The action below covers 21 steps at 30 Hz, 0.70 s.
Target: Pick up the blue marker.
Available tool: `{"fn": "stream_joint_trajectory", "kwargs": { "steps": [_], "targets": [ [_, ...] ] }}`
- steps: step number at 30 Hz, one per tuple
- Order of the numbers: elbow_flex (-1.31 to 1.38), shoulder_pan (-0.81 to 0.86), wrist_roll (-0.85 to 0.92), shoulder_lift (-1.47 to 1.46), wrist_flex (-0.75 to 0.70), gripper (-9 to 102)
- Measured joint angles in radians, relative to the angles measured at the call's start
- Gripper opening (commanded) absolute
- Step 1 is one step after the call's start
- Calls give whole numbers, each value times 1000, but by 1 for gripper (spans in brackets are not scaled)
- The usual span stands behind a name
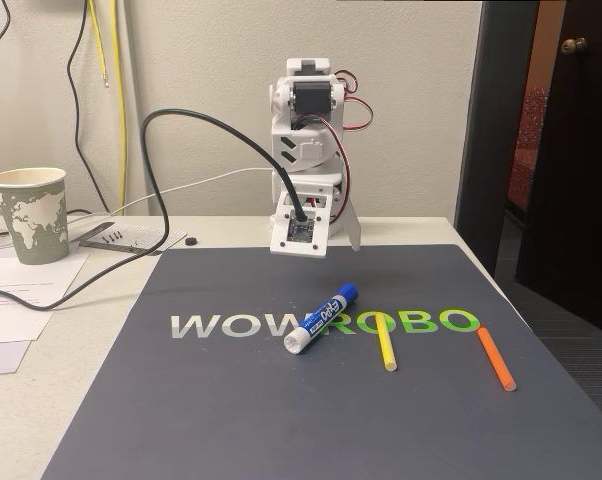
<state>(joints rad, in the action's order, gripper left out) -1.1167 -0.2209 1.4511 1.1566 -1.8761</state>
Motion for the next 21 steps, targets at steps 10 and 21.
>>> {"fn": "stream_joint_trajectory", "kwargs": {
  "steps": [10,21],
  "targets": [
    [-221,0,25,124,11,31],
    [-249,0,25,146,11,32]
  ]
}}
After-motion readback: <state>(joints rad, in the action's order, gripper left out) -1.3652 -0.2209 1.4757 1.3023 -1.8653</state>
